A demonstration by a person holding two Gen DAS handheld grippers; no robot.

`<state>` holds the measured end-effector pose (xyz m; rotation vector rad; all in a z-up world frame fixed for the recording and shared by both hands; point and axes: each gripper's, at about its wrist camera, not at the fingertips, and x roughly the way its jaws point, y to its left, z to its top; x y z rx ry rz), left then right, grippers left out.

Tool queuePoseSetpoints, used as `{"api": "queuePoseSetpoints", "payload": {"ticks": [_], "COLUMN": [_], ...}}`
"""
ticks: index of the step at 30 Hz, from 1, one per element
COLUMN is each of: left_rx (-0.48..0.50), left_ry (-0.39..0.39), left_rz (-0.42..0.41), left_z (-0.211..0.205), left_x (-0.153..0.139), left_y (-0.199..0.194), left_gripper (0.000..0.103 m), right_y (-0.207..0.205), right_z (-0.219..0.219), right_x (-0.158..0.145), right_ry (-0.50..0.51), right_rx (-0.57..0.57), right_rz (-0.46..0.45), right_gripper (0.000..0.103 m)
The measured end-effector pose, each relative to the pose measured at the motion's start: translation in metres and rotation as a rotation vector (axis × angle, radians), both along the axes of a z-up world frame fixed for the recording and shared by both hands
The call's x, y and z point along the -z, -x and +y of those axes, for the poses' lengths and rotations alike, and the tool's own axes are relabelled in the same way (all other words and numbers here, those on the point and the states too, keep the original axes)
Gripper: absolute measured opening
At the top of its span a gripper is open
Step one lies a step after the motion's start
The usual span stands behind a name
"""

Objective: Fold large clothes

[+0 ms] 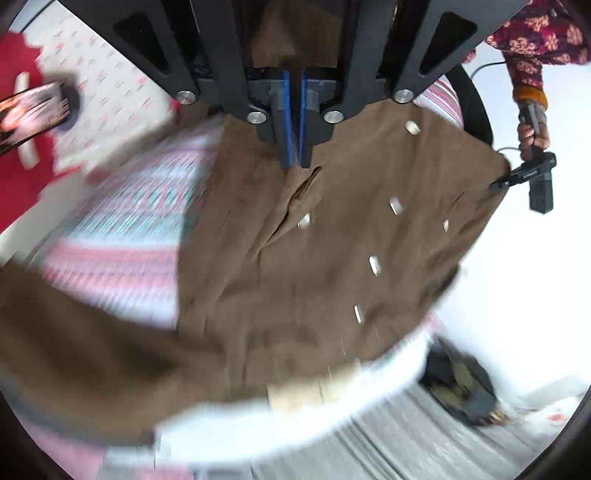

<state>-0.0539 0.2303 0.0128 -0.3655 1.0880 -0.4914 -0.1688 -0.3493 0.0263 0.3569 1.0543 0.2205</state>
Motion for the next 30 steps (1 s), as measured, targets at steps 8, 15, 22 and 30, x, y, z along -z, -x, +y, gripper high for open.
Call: {"api": "queuePoseSetpoints", "payload": {"ticks": [8,15,22,30], "left_rx": [0.070,-0.090,-0.289,-0.504], "left_ry": [-0.331,-0.292,-0.111,0.094], "left_rz": [0.237,0.056,0.052,0.085], "left_z": [-0.023,0.005,0.039,0.079], "left_x": [0.091,0.037,0.035,0.051], "left_y": [-0.014,-0.039,-0.093,-0.159], "left_gripper": [0.016,0.079,0.081,0.080], "right_y": [0.021,-0.007,-0.085,-0.173], "right_z": [-0.039,-0.007,0.042,0.117], "right_x": [0.061,0.021,0.007,0.004], "right_ry": [0.208,0.226,0.210,0.196], "right_rx": [0.149,0.098,0.022,-0.119], "right_rz": [0.269,0.118,0.043,0.040], "right_gripper": [0.004,0.051,0.070,0.070]}}
